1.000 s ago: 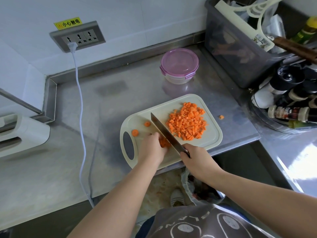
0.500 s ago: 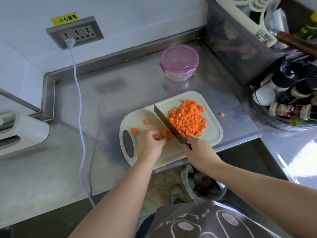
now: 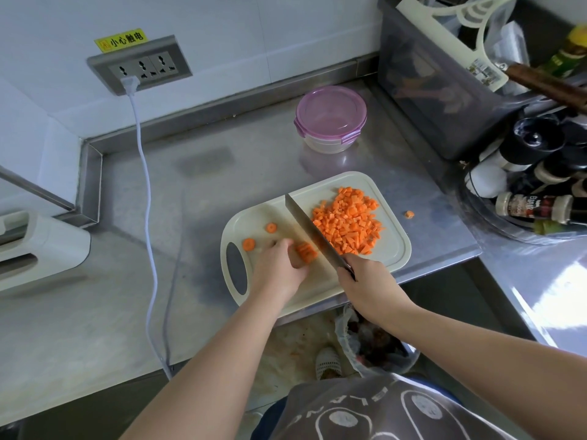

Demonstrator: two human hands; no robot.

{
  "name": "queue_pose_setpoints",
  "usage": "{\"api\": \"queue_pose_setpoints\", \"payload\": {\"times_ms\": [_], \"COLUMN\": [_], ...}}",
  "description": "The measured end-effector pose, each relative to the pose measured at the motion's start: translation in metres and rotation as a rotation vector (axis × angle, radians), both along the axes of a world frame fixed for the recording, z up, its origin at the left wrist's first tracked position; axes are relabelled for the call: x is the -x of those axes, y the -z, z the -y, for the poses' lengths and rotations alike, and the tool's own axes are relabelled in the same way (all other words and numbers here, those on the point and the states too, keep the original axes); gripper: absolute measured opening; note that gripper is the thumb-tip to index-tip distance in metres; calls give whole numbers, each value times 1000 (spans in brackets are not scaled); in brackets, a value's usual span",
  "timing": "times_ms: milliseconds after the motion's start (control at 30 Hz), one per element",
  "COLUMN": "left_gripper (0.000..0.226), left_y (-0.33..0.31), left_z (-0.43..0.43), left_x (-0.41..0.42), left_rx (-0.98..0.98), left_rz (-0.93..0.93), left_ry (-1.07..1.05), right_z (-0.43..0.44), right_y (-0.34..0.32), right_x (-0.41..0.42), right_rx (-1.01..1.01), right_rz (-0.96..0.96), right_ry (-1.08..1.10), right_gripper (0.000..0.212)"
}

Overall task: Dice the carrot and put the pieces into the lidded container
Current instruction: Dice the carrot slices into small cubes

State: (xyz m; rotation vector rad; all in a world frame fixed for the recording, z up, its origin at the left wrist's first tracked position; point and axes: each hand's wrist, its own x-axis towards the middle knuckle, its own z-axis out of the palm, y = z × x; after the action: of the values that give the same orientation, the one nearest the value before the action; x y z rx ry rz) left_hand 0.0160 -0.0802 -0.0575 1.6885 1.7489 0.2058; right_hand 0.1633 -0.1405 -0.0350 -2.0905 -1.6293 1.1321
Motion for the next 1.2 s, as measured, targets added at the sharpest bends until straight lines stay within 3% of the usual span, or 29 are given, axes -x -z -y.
{"api": "queue_pose_setpoints", "payload": {"times_ms": [200,933,1200], "left_gripper": [30,25,24], "left_y": [-2,1,1], "left_z": [0,-5,-4], "left_x": [-3,-6,-4], "left_rx": [-57,-84,-65], "left_rz": [-64,-128,-64], "left_ry": [-5,39,-12], "right_z": [8,3,2], "right_y": [-5,7,11], "right_x": [7,23,23], "right_rx": [33,67,43], "right_rz": [127,233,244], "right_ry": [-117,-171,-168], "right_gripper": [17,24,21]}}
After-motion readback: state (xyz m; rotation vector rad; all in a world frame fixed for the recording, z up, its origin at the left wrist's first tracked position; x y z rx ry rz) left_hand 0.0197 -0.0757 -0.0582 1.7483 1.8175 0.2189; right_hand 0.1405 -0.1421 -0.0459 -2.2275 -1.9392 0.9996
